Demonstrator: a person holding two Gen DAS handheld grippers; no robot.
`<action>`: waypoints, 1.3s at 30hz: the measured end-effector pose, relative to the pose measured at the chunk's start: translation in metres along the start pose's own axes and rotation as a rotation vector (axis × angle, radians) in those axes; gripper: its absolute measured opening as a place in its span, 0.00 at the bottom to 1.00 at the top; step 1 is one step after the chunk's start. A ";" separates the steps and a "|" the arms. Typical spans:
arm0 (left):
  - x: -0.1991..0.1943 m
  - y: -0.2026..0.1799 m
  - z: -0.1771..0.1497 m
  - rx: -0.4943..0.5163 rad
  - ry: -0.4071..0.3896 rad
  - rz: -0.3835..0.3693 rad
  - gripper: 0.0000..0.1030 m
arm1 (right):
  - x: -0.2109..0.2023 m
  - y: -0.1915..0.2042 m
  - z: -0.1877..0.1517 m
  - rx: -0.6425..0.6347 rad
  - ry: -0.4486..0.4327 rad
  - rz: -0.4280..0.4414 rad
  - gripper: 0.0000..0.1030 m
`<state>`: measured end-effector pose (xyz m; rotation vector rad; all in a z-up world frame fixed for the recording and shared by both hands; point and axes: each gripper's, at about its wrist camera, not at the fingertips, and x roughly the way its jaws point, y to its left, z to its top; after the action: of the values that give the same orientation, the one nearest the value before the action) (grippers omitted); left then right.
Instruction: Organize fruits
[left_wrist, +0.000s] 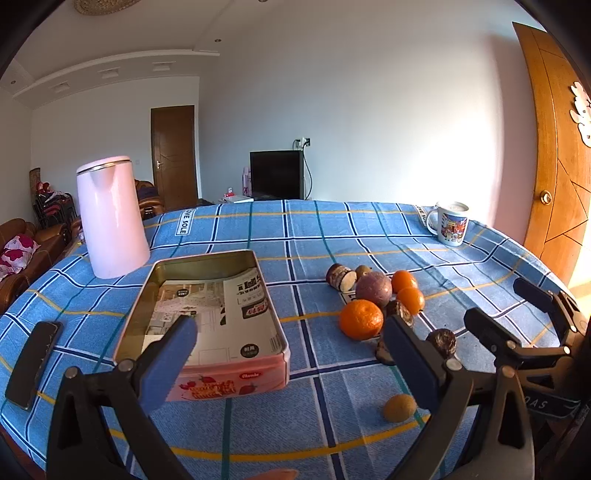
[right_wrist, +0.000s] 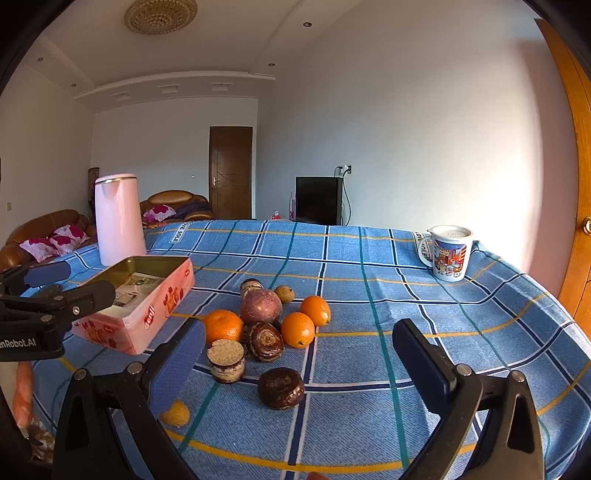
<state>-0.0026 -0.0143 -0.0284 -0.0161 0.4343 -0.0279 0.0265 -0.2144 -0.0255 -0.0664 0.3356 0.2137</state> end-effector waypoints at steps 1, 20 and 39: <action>0.003 -0.002 -0.005 0.001 0.005 -0.004 1.00 | 0.003 -0.002 -0.003 -0.005 0.015 -0.008 0.99; 0.032 -0.041 -0.039 0.108 0.182 -0.211 0.92 | 0.055 -0.005 -0.027 -0.047 0.294 0.102 0.68; 0.044 -0.047 -0.045 0.101 0.268 -0.315 0.27 | 0.055 -0.006 -0.030 -0.057 0.294 0.181 0.38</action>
<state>0.0177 -0.0629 -0.0867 0.0192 0.6952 -0.3650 0.0688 -0.2130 -0.0722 -0.1243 0.6297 0.3942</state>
